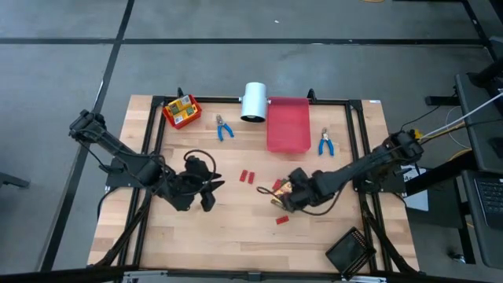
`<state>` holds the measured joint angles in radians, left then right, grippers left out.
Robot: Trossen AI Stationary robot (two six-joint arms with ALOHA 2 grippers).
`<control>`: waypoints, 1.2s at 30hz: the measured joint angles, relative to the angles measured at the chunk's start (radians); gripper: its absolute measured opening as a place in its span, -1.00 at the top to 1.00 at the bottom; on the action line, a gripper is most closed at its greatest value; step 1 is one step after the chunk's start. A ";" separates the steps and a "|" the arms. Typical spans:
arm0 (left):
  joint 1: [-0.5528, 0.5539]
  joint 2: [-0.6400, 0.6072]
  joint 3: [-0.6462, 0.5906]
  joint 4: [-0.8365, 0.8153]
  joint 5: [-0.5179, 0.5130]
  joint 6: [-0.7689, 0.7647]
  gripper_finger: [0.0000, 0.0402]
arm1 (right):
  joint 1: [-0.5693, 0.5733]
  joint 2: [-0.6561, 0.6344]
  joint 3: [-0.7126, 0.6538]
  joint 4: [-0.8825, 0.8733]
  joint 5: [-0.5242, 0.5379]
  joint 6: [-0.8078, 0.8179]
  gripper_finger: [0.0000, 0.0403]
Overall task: Pick & Place School Supplies
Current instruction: Put the yellow crayon box into the red bin
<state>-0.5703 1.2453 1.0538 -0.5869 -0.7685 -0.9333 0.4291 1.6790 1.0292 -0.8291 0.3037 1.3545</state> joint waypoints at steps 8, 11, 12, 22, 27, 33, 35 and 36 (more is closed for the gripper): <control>-0.030 -0.001 0.000 0.006 -0.036 -0.015 0.44 | 0.010 0.015 -0.098 0.046 -0.053 0.076 0.98; -0.037 -0.001 0.000 0.006 -0.034 -0.015 0.44 | -0.007 0.019 -0.128 0.102 -0.059 0.074 0.98; -0.039 -0.001 0.000 0.006 -0.035 -0.015 0.44 | -0.012 0.019 -0.135 0.121 -0.060 0.073 0.98; -0.064 -0.001 0.000 -0.006 -0.050 -0.025 0.44 | -0.075 0.031 -0.147 0.273 -0.064 0.033 0.98; -0.064 -0.001 0.000 -0.022 -0.050 -0.033 0.44 | -0.109 0.052 -0.145 0.387 -0.071 0.021 0.98; -0.064 -0.001 0.000 -0.028 -0.050 -0.033 0.44 | -0.141 0.154 -0.036 0.462 -0.088 -0.041 0.98; -0.064 -0.001 0.000 -0.041 -0.048 -0.043 0.44 | -0.153 0.201 0.025 0.484 -0.088 -0.078 0.98; -0.064 -0.001 0.000 -0.048 -0.048 -0.056 0.44 | -0.158 0.220 0.053 0.479 -0.087 -0.097 0.98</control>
<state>-0.6346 1.2447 1.0538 -0.6351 -0.8164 -0.9890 0.2709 1.8989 1.0821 -0.3501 0.2165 1.2580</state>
